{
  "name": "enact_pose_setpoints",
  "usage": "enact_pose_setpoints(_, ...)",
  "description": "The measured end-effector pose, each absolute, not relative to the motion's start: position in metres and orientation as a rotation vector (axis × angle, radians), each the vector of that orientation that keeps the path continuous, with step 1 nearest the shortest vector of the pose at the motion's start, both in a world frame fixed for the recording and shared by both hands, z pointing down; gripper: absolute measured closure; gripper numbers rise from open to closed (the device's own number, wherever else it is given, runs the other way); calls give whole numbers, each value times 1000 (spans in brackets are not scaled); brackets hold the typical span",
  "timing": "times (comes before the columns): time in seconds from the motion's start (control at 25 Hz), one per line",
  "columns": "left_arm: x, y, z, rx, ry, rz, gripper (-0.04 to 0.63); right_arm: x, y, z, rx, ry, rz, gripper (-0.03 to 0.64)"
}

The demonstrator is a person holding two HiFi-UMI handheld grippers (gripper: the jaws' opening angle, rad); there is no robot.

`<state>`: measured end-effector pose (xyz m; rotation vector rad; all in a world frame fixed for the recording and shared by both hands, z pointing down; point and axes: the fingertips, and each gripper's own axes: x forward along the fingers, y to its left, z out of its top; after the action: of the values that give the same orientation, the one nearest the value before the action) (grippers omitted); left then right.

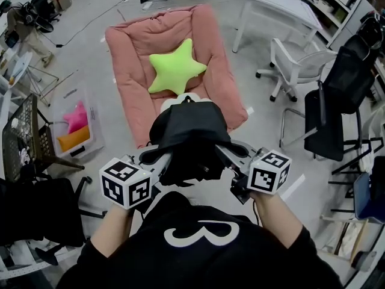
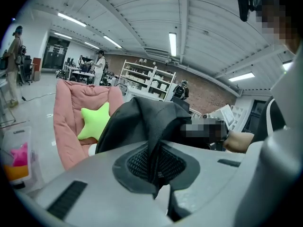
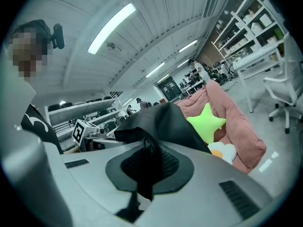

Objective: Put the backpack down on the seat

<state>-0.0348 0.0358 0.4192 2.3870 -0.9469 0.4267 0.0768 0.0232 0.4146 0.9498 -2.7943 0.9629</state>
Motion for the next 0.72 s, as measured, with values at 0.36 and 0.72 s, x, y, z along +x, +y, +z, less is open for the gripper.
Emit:
enact_pose_setpoints(0.36, -39, -16, 413, 2393, -945, 396, 583, 73, -31, 409, 997, -2787, 920, 603)
enact_pose_setpoints(0.72, -46, -94, 421, 2365, -907, 399, 583, 65, -110, 414, 1020, -2738, 936, 603)
